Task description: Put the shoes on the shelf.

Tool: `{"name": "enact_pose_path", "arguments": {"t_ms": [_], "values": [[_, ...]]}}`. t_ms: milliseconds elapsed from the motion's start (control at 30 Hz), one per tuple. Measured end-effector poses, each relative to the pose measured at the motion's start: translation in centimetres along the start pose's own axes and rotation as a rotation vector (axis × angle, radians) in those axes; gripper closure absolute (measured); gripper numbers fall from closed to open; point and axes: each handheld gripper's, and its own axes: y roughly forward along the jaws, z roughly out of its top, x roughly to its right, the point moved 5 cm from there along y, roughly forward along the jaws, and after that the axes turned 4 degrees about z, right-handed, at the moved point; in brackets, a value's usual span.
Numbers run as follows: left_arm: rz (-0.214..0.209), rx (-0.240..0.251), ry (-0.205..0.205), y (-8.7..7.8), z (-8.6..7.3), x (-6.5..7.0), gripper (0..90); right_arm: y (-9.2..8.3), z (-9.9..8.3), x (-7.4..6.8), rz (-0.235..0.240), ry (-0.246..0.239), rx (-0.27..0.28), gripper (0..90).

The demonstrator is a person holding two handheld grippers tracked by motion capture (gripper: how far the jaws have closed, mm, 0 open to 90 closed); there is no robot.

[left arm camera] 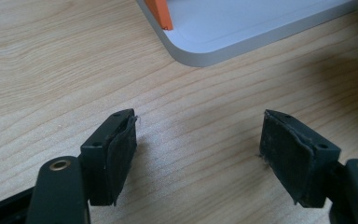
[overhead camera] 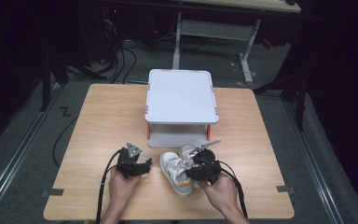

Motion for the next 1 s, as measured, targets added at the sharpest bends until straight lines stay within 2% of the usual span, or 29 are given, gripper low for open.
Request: {"name": "enact_pose_path", "arguments": {"t_ms": [200, 467, 633, 767, 1000], "values": [[0.0, 0.0, -0.001, 0.0, 0.0, 0.0, 27.6, -0.1, 1.2, 1.1, -0.026, 0.036, 0.047, 79.2], [-0.001, 0.0, 0.0, 0.0, 0.0, 0.0, 27.7, 1.1, 3.0, 1.9, -0.078, 0.071, 0.114, 79.2], [-0.002, 0.0, -0.001, 0.0, 0.0, 0.0, 27.7, 1.6, 4.6, 2.5, -0.112, 0.113, 0.169, 79.0], [-0.002, 0.0, -0.001, 0.0, 0.0, 0.0, 27.8, 2.2, 5.5, 3.3, -0.135, 0.15, 0.192, 79.0], [-0.01, 0.001, 0.006, -0.1, 0.0, 0.1, 28.7, 3.7, 6.5, 4.4, -0.191, 0.188, 0.221, 78.9]]}}
